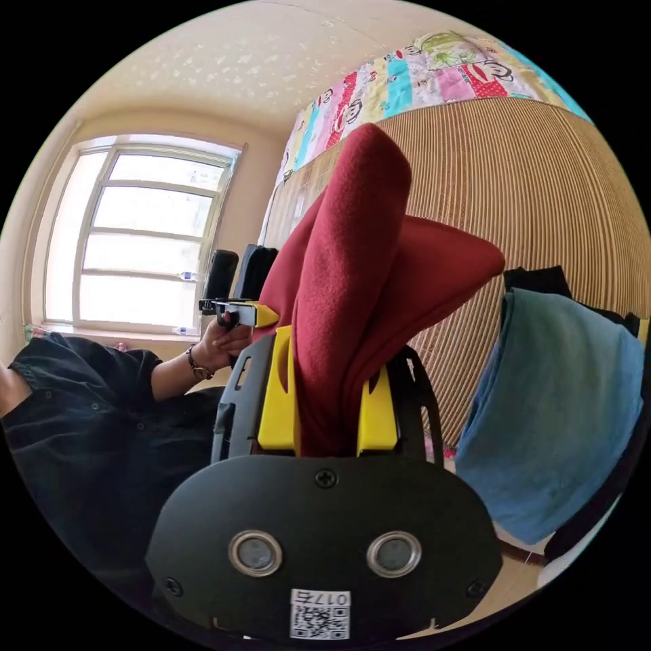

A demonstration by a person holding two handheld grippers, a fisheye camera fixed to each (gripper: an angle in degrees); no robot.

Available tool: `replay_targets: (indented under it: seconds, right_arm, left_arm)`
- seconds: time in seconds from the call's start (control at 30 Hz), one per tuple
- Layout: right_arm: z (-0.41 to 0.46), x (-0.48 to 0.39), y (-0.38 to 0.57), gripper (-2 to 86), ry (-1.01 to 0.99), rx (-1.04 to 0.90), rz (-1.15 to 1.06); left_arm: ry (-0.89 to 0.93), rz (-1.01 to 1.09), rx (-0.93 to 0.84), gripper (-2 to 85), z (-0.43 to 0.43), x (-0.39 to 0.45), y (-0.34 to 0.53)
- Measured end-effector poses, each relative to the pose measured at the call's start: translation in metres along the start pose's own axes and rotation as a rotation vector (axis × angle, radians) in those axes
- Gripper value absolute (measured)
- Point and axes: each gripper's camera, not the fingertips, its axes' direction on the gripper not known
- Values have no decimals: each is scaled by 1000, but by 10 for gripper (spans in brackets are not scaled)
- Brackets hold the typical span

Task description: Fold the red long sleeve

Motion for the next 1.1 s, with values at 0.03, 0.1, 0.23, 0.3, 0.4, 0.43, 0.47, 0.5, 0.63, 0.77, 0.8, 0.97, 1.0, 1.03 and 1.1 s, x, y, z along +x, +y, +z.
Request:
replay_targets:
  seconds: [0.03,0.1,0.23,0.3,0.4,0.43,0.47,0.5,0.63,0.77,0.8,0.97,1.0,1.03,1.1]
  right_arm:
    - [-11,-5,5,122,13,8,-6]
    - [-54,-20,26,123,79,45,-12]
    - [-98,-19,59,130,217,70,16]
    - [-109,1,74,134,318,-8,106]
    - [-112,22,90,129,550,-111,298]
    - [-112,21,93,125,601,-117,329]
    - [-110,12,97,118,691,-109,365]
    - [-109,-3,100,109,755,-55,368]
    - [-90,-43,109,69,764,180,340]
    - [-14,4,106,36,785,137,482]
    - [17,28,106,31,805,50,519]
    - [46,33,118,22,831,118,520]
    - [43,33,120,20,776,128,562]
    - [41,33,121,20,750,135,579]
    - [37,32,131,17,652,179,648]
  left_arm:
    - [19,37,4,136,15,19,-3]
    - [43,96,3,136,43,45,-12]
    - [77,134,-33,147,132,77,-37]
    - [41,91,-85,156,179,77,-44]
    - [-102,-29,-255,155,252,58,-41]
    - [-188,-58,-299,135,268,52,-34]
    - [-215,-70,-307,125,271,49,-30]
    - [-240,-90,-309,120,273,45,-22]
    - [-329,-104,-341,113,248,37,-3]
    - [-543,-133,-356,106,197,23,11]
    - [-621,-167,-354,103,175,16,17]
    - [-835,-360,-292,100,65,2,53]
    - [-864,-413,-247,99,35,4,66]
    - [-903,-457,-178,97,6,11,80]
    - [-928,-512,-61,93,-36,22,102]
